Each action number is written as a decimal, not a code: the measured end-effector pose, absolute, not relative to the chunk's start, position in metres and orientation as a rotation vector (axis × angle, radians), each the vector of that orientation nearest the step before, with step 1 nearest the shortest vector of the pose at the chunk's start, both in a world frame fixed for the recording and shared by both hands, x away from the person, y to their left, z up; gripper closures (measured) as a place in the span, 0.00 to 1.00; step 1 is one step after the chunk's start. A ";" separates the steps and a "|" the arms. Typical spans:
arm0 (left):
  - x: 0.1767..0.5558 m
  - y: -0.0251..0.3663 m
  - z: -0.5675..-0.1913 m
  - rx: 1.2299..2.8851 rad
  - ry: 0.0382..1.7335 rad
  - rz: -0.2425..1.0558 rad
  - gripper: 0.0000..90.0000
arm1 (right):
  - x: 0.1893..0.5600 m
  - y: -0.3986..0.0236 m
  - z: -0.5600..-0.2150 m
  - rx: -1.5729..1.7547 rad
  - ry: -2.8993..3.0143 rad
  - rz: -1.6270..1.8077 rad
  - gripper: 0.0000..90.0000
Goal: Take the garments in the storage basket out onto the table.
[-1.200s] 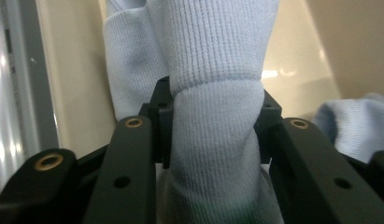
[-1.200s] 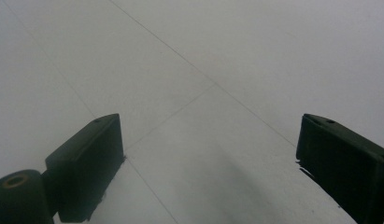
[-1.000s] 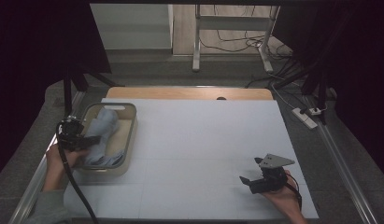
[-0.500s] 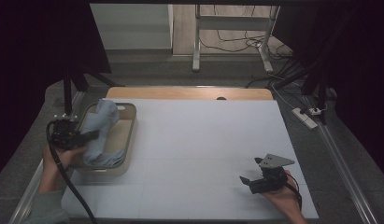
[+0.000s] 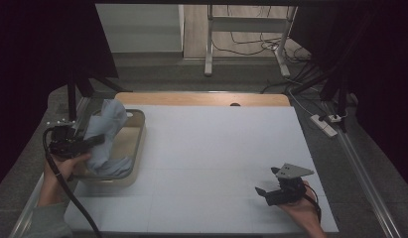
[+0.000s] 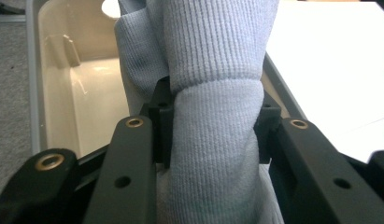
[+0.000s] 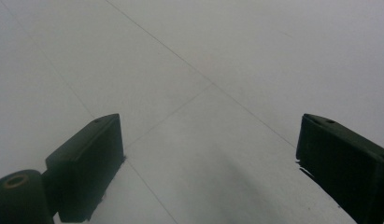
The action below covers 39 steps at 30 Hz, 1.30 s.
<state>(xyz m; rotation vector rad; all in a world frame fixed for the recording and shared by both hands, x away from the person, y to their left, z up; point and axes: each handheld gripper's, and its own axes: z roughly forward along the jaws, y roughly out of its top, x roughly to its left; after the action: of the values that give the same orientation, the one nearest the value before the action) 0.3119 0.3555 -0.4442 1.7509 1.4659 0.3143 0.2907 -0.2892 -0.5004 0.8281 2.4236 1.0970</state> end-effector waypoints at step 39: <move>0.293 0.355 -0.418 1.479 1.229 0.274 0.69 | 0.290 -0.288 -0.501 0.836 2.421 1.091 0.08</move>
<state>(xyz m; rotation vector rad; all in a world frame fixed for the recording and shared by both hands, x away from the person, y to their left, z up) 0.2930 0.3555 -0.4180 1.4794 1.2288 0.2739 0.2904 -0.2884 -0.5010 0.8363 2.4206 1.0910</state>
